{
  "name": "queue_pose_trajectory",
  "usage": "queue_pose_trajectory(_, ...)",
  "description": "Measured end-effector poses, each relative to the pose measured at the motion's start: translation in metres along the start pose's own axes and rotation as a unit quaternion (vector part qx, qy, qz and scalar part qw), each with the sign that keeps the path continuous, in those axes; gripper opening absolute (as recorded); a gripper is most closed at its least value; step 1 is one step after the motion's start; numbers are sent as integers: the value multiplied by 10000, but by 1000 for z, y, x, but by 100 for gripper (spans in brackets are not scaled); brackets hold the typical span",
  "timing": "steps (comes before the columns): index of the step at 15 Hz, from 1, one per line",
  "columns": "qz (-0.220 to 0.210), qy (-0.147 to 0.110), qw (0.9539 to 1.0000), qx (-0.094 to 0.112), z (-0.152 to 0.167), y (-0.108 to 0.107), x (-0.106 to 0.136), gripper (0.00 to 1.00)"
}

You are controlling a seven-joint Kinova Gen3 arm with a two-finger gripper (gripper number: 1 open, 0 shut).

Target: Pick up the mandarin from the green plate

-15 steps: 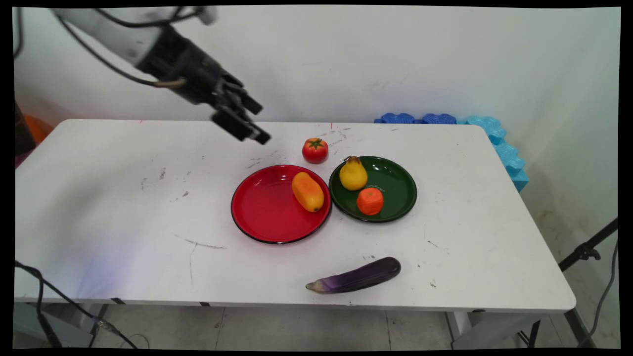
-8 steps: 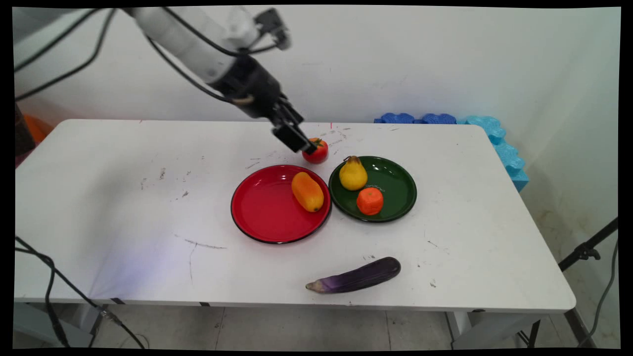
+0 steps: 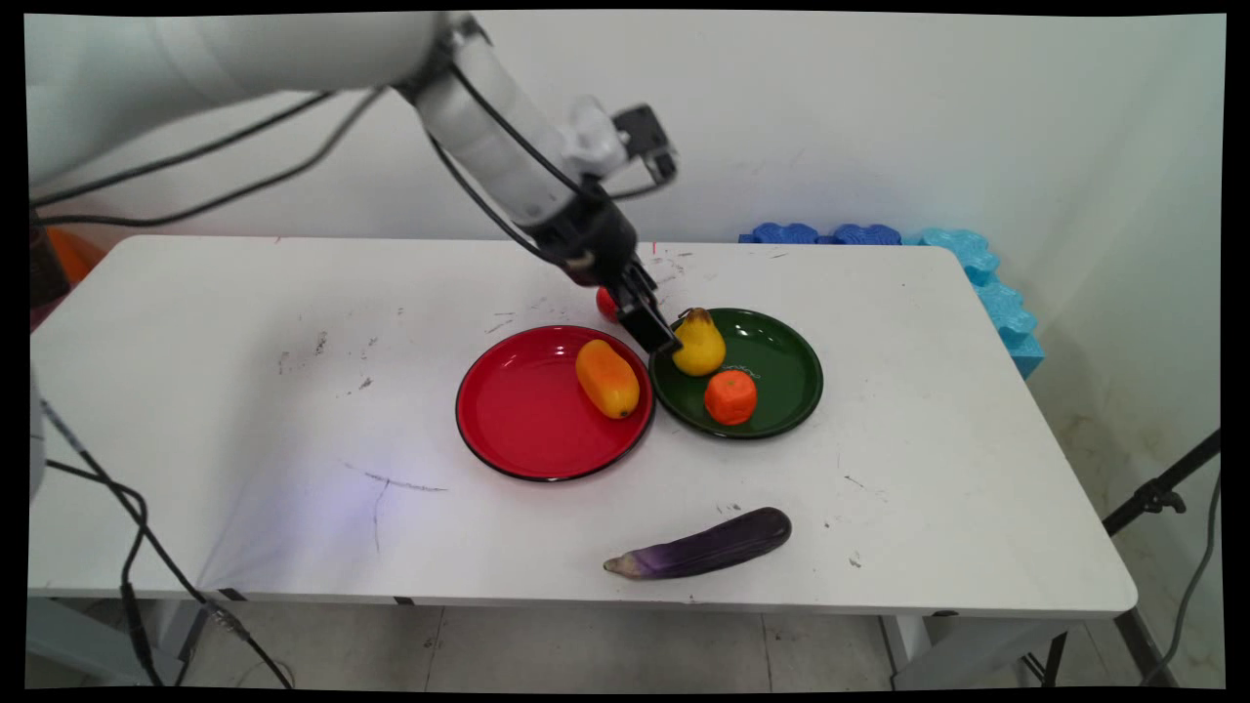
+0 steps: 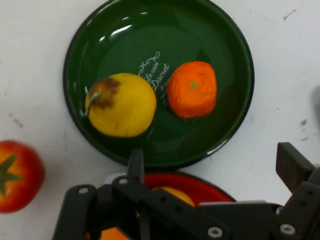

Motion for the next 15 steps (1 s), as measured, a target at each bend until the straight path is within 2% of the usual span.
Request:
queue_pose_trajectory(5, 91, -187, 9997, -139, 56, 3, 16, 100)
queue_pose_trajectory(9, 218, -236, 9992, -253, 97, 5, 30, 100)
queue_pose_trajectory(15, 387, -343, 9981, -326, 135, 3, 41, 100)
